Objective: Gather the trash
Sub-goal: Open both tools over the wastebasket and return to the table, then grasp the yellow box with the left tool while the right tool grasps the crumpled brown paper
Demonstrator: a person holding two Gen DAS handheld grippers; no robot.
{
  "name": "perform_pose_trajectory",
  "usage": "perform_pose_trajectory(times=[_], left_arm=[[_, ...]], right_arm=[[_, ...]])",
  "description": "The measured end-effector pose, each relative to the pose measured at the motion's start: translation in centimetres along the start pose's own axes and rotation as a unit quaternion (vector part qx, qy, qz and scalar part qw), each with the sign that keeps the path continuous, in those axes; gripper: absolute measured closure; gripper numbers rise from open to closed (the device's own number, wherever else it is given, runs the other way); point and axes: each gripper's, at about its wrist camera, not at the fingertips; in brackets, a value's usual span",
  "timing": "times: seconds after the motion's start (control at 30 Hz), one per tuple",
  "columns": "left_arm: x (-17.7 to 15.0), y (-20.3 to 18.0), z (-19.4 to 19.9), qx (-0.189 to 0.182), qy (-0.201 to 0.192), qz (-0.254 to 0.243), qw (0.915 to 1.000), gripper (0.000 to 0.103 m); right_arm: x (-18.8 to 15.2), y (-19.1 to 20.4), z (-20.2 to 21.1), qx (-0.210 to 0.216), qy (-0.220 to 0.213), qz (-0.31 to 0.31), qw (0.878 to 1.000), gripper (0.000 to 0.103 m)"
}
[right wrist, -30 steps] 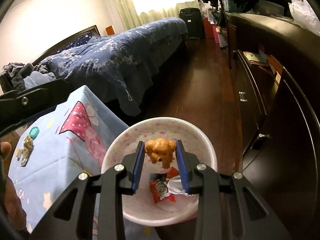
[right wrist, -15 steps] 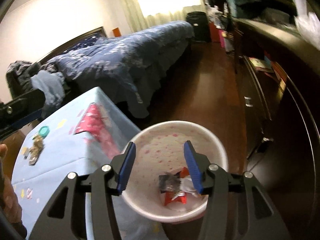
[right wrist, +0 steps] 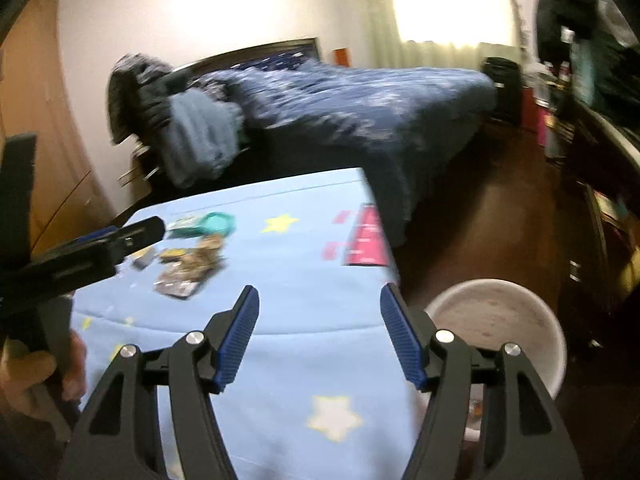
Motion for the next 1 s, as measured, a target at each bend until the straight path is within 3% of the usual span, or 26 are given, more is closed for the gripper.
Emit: perform_pose_trajectory(times=[0.37, 1.0], left_arm=[[-0.4, 9.9, -1.5, 0.060, 0.012, 0.060, 0.9963, 0.004], [0.1, 14.9, -2.8, 0.086, 0.021, 0.082, 0.9928, 0.004]], right_arm=[[1.8, 7.3, -4.1, 0.034, 0.025, 0.043, 0.998, 0.038], [3.6, 11.4, -9.9, 0.045, 0.055, 0.044, 0.996, 0.034]])
Point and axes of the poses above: each gripper's, at about its wrist camera, not at the fingertips, and z roughly against the way its jaws point, y to its left, x to its top, and after that the axes turned 3 degrees about x, right-handed
